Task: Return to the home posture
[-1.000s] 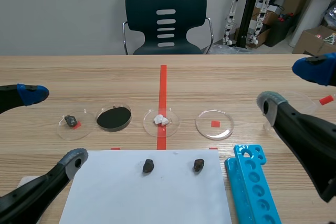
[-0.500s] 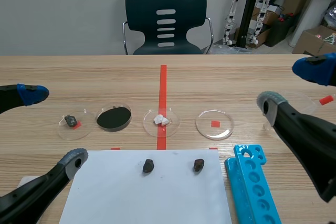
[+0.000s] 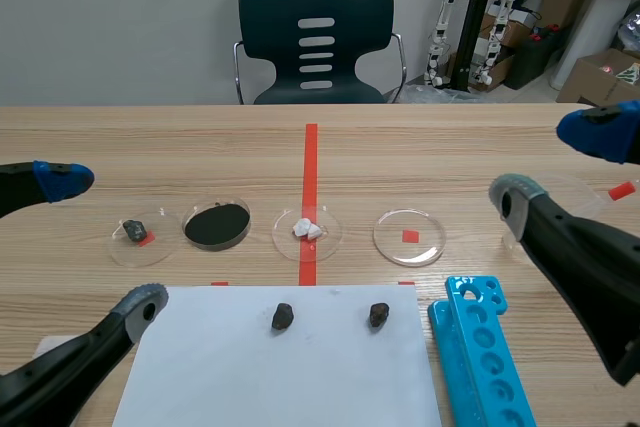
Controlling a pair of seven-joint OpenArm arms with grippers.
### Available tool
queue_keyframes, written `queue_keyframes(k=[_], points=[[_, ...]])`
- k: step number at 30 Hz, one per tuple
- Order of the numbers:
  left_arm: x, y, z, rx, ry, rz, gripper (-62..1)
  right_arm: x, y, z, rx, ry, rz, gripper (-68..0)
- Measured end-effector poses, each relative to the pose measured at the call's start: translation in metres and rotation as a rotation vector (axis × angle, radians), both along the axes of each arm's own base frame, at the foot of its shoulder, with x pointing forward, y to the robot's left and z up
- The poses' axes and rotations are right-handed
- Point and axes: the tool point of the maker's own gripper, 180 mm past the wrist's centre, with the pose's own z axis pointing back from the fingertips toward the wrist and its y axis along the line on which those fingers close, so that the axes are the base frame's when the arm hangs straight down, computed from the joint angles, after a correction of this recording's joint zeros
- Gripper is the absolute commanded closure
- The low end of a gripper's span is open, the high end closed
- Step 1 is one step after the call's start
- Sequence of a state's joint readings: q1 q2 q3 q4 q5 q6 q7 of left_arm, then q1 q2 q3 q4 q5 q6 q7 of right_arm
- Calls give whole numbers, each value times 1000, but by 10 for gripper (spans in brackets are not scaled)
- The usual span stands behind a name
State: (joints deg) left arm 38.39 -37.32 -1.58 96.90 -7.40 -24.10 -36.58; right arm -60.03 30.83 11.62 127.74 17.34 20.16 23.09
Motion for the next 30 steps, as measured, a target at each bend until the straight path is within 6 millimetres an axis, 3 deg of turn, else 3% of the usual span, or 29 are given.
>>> queue_keyframes(k=[30], points=[[0,0,-4,16,14,3,-623,0,0,0,0,0,0,-350]])
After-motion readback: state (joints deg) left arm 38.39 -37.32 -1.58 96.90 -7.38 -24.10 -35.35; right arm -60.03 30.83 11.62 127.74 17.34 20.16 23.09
